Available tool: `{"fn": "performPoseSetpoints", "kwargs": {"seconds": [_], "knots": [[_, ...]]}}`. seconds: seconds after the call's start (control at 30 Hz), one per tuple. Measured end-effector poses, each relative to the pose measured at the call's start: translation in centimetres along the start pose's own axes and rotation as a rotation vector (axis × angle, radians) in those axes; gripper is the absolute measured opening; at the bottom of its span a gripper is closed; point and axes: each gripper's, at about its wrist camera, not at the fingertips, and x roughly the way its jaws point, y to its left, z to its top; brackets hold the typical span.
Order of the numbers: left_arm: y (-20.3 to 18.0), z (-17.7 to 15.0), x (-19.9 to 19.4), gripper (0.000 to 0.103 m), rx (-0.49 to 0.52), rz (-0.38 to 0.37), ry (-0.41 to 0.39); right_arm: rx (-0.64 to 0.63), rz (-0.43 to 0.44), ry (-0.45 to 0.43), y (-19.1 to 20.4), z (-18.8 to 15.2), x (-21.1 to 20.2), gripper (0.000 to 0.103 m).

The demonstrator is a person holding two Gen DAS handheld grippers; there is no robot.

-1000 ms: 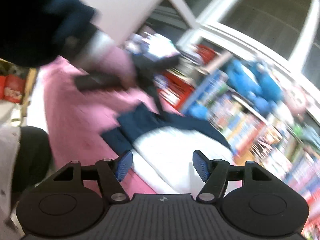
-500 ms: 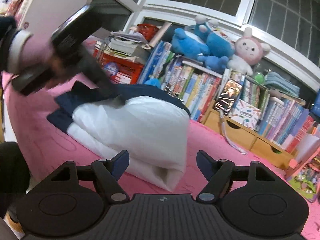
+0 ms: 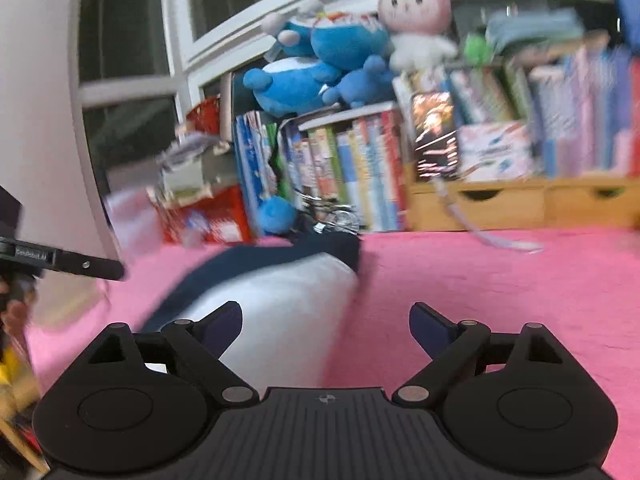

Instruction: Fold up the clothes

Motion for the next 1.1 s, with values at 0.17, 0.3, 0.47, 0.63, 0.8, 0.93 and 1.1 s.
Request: {"fn": "performPoseSetpoints", "kwargs": {"seconds": [0.17, 0.3, 0.47, 0.63, 0.8, 0.93, 1.1], "knots": [[1.2, 5.0, 8.4, 0.058, -0.125, 0.000, 0.097, 0.069, 0.100, 0.139, -2.1, 1.9, 9.7, 0.087], [2.3, 6.6, 14.2, 0.064, -0.206, 0.044, 0.195, 0.219, 0.167, 0.190, -4.9, 1.0, 13.9, 0.085], [4.1, 6.8, 19.5, 0.070, -0.322, 0.021, 0.285, 0.333, 0.266, 0.227, -7.0, -1.1, 15.6, 0.084], [4.4, 5.6, 22.9, 0.042, -0.355, 0.009, 0.370, 0.288, 0.282, 0.238, -6.1, -0.9, 15.7, 0.083], [3.7, 5.1, 22.9, 0.027, -0.251, -0.097, 0.310, 0.248, 0.280, 0.249, -5.4, -0.8, 15.8, 0.085], [5.3, 4.6, 23.4, 0.027, -0.312, -0.114, 0.340, 0.219, 0.274, 0.257, -4.9, -0.8, 15.8, 0.085], [6.0, 4.4, 23.6, 0.018, -0.312, -0.094, 0.323, 0.199, 0.260, 0.259, -4.6, -0.7, 15.8, 0.082]]}}
